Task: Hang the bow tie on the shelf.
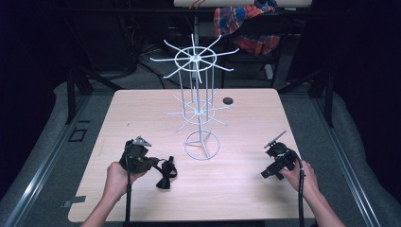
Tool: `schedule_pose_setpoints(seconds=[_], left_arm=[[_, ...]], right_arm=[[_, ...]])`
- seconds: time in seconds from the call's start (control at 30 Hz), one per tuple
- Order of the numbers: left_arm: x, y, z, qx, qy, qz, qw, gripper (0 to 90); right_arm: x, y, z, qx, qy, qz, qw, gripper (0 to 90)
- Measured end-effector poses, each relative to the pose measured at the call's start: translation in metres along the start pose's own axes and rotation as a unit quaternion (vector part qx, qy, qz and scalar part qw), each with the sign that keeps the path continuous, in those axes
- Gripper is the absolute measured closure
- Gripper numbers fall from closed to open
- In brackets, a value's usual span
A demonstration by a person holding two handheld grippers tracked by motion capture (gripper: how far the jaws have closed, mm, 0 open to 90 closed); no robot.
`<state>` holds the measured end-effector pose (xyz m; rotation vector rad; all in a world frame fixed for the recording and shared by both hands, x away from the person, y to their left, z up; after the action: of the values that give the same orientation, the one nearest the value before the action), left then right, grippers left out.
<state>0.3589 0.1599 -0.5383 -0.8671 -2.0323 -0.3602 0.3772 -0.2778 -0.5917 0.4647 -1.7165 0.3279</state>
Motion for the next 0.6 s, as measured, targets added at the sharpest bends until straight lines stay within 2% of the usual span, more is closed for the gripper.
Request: schedule_pose_setpoints(seconds=[0.23,0.6], left_arm=[[0.006,-0.002,-0.003,-0.008,-0.009,-0.007,0.9999,87.5],[0.024,0.001,-0.011,-0.003,-0.036,-0.017,0.9992,87.8]], right_arm=[[-0.001,0.000,0.000,-0.004,-0.005,-0.002,1.0000,5.5],[-0.001,0.000,0.000,-0.005,-0.007,-0.003,1.0000,5.5]])
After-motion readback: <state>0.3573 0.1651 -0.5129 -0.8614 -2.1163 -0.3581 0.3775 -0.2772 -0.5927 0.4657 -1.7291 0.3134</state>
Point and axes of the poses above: each handheld gripper's, and its own axes: x roughly backward along the jaws, z roughly out of its underside, y roughly to its left, the point moved 6 cm from there along -x, roughly forward along the jaws, and after that the axes turned 5 degrees about -x, right-handed, at the moved point
